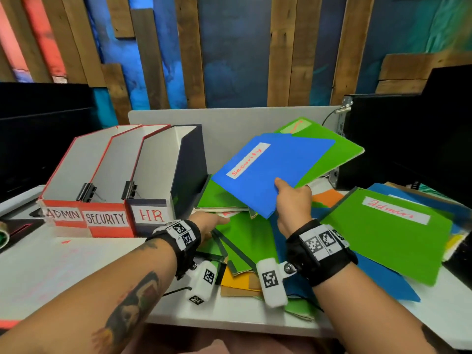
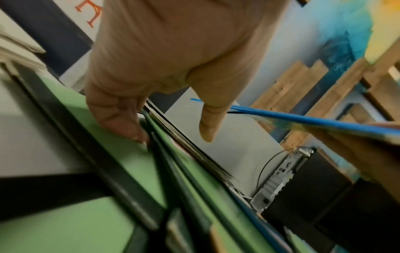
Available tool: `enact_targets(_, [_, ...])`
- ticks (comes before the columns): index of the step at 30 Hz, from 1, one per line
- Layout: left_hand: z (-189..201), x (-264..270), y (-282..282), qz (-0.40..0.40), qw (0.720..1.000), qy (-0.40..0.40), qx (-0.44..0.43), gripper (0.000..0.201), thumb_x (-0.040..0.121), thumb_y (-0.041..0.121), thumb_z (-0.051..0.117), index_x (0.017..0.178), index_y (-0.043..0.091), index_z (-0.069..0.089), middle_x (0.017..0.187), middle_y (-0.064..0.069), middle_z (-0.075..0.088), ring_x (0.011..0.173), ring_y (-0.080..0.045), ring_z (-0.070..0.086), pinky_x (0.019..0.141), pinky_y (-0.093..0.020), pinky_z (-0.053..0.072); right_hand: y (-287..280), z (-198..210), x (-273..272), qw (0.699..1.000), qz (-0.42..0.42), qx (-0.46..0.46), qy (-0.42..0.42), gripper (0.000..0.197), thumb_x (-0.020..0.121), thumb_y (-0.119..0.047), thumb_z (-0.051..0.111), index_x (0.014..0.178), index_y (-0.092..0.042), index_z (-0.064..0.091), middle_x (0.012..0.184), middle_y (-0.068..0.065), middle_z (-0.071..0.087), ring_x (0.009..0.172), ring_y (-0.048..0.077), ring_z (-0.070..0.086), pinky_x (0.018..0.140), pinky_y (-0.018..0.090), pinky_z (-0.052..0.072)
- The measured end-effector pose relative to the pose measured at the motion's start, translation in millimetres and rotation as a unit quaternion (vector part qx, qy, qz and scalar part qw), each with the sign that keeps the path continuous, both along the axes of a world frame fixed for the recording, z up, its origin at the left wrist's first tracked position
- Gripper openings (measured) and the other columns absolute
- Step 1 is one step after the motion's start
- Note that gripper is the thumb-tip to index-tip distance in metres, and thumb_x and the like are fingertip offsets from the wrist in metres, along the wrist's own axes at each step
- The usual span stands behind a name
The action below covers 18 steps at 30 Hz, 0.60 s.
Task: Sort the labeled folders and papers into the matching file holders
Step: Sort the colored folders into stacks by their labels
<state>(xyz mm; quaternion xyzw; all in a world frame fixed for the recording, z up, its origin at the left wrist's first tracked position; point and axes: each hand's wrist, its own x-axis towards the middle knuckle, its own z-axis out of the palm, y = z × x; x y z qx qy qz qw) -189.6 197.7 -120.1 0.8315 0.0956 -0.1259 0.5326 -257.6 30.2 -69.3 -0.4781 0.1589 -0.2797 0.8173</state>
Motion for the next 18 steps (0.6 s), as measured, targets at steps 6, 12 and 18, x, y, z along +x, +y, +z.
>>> enact_targets(6, [-12,12,8,-0.017,0.998,-0.039,0.051,0.052,0.068,0.016,0.092,0.109,-0.003,0.068,0.102,-0.017,0.07,0.092,-0.031,0.069,0.088,-0.039,0.06,-27,-3,-1,0.989,-0.048,0.14,0.004,0.021,0.095,-0.001,0.06,0.113,-0.011,0.063,0.103,0.008,0.072,0.087,0.028,0.071,0.05,0.03,0.057])
enact_targets(12, [-9,16,7,-0.006,0.998,-0.051,0.046,0.04,0.084,0.0,0.074,0.122,-0.009,0.063,0.121,-0.024,0.068,0.067,-0.019,0.06,0.059,-0.017,0.054,-49,-3,-12,0.978,-0.043,0.202,-0.011,0.02,0.1,-0.008,0.05,0.115,-0.008,0.063,0.111,0.018,0.071,0.087,0.032,0.069,0.048,0.037,0.058])
enact_targets(18, [13,10,2,0.098,0.983,-0.107,0.114,0.032,0.094,0.01,0.06,0.12,-0.008,0.062,0.125,-0.024,0.065,0.114,-0.036,0.064,0.093,-0.036,0.053,-60,0,-26,0.981,0.025,0.193,0.014,0.012,0.103,-0.007,0.043,0.103,-0.006,0.055,0.099,0.02,0.065,0.079,0.031,0.066,0.049,0.041,0.061])
